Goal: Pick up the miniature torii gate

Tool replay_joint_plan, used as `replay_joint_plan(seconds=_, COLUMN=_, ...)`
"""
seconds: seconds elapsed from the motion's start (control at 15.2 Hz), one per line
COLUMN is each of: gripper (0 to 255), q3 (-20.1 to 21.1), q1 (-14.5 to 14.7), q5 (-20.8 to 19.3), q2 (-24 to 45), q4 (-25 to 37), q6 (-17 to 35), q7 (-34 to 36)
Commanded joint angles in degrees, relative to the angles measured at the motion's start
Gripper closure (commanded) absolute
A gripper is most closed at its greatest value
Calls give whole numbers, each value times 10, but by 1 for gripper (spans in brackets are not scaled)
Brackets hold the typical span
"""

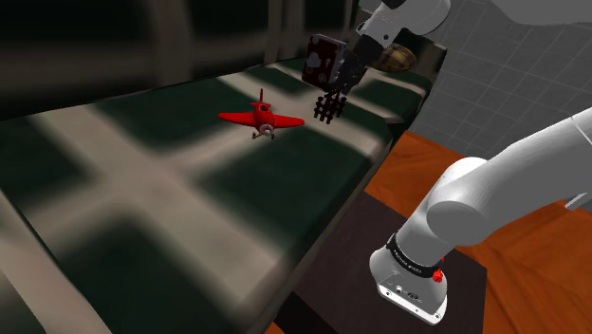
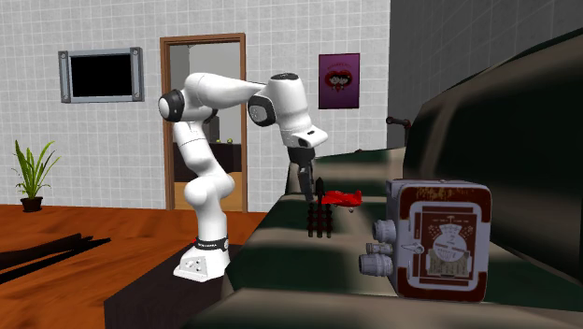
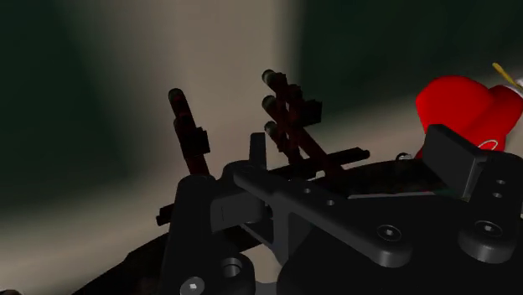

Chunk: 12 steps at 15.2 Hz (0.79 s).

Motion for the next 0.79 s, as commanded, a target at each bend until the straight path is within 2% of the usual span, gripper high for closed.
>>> replay_joint_plan(seconds=0.0, gripper=0, q3=-4, q1=0, q5=3, q2=6, q4=-11, q6=15, q7=-9)
replay_joint_plan(seconds=0.33, gripper=0, q3=-7, q1=1, q5=7, q2=12, q4=-32, q6=40, q7=-20)
replay_joint_plan(seconds=0.4, gripper=255, q3=-7, q1=1, q5=7, q2=10, q4=-34, q6=41, q7=-20)
replay_joint_plan(seconds=0.73, gripper=255, q3=-7, q1=1, q5=7, q2=10, q4=-34, q6=41, q7=-20)
